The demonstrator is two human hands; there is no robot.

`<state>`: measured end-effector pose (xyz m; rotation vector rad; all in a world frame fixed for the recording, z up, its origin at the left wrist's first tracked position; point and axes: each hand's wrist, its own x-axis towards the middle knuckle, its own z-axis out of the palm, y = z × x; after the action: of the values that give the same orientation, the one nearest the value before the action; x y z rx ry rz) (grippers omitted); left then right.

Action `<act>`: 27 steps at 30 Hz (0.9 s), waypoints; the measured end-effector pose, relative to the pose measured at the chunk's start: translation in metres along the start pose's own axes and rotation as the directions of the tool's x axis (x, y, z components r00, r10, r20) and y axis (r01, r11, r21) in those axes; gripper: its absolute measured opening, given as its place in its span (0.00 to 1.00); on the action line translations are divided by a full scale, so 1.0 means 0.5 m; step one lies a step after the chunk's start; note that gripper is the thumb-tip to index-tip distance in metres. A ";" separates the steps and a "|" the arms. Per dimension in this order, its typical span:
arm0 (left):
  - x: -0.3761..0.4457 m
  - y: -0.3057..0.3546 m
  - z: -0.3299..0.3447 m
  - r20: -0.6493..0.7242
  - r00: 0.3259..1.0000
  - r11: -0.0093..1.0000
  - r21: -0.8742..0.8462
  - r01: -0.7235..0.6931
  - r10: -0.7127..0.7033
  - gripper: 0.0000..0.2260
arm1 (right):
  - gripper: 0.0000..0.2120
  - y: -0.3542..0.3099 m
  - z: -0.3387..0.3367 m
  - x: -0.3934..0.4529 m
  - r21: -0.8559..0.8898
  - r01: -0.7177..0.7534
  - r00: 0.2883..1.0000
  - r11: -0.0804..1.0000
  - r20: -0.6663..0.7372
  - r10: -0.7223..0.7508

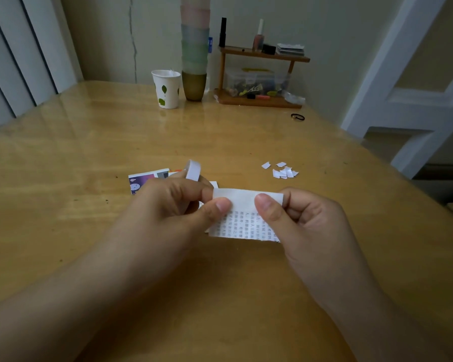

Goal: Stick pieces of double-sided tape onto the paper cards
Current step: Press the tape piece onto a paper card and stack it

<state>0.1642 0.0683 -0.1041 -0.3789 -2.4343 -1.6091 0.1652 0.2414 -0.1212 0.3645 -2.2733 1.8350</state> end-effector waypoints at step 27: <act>-0.003 -0.007 0.007 -0.004 1.000 0.997 0.067 -0.024 0.024 0.20 | 0.04 -0.015 0.005 0.004 0.181 -0.111 0.980 0.977 0.182 0.077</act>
<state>0.1643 0.0701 -0.1092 -0.3913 -2.4629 -1.5132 0.1659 0.2375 -0.1140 0.4713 -2.2658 2.1559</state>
